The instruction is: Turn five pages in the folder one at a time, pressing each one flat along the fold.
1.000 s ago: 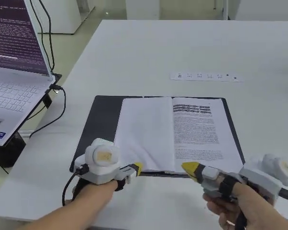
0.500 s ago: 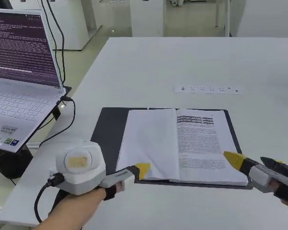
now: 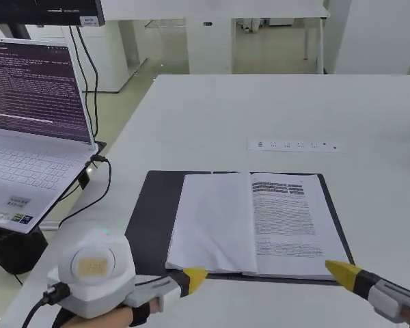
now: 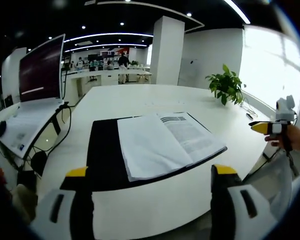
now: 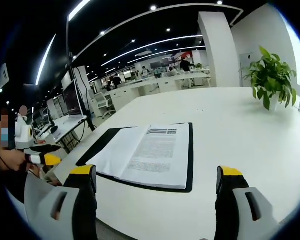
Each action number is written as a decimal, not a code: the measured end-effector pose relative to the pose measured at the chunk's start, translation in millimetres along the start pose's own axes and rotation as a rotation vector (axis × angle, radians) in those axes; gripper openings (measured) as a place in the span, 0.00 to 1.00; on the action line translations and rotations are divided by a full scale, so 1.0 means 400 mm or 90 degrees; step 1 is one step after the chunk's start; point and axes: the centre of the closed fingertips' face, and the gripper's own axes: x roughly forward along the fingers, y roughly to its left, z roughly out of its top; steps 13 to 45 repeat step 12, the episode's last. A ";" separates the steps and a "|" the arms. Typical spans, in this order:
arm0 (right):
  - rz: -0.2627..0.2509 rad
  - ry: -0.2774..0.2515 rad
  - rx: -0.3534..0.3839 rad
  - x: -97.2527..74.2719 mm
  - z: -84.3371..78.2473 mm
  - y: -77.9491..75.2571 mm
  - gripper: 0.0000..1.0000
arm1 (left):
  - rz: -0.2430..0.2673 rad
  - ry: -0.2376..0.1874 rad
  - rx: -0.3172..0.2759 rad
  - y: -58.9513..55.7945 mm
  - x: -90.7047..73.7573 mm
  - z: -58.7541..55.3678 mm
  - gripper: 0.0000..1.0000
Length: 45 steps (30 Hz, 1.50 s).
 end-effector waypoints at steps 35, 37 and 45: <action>0.003 -0.017 -0.004 -0.004 0.030 0.010 1.00 | 0.001 -0.011 0.010 -0.012 -0.019 0.014 0.99; 0.003 -0.017 -0.004 -0.004 0.030 0.010 1.00 | 0.001 -0.011 0.010 -0.012 -0.019 0.014 0.99; 0.003 -0.017 -0.004 -0.004 0.030 0.010 1.00 | 0.001 -0.011 0.010 -0.012 -0.019 0.014 0.99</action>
